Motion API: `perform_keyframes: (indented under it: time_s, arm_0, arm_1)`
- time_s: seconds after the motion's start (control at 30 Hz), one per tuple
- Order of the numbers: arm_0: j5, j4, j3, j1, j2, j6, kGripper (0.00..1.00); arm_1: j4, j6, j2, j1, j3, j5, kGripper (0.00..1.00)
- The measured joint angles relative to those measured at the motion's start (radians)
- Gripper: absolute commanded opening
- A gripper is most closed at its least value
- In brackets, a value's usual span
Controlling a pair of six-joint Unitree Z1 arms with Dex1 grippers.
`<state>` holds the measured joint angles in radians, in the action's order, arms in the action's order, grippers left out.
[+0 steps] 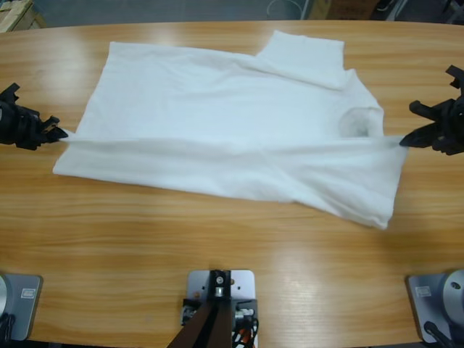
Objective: Fold clothes
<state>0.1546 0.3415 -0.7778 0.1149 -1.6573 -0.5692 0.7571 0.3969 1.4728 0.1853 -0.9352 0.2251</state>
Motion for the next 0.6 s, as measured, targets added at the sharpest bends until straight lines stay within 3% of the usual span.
perform_keyframes:
  time_s: [0.1, 0.5, 0.53, 0.57, 0.6]
  arm_0:
    - [0.0, 0.0, 0.0, -0.001, -0.004, 0.007, 0.996]
    - [0.0, -0.003, -0.026, -0.001, -0.005, 0.024, 1.0]
    - [0.0, -0.003, -0.026, -0.001, -0.005, 0.025, 1.0]
    - [0.0, -0.003, -0.026, -0.001, -0.004, 0.026, 1.0]
    - [0.0, -0.003, -0.026, -0.001, -0.004, 0.027, 1.0]
  arm_1:
    - [0.0, 0.0, 0.005, 0.0, 0.0, 0.0, 0.0]
    - [0.0, -0.009, 0.016, 0.0, -0.017, -0.003, 0.0]
    - [0.0, -0.009, 0.018, 0.0, -0.023, -0.003, 0.151]
    - [0.0, -0.01, 0.021, 0.0, -0.029, -0.003, 0.683]
    - [0.0, -0.01, 0.023, 0.0, -0.034, -0.003, 0.919]
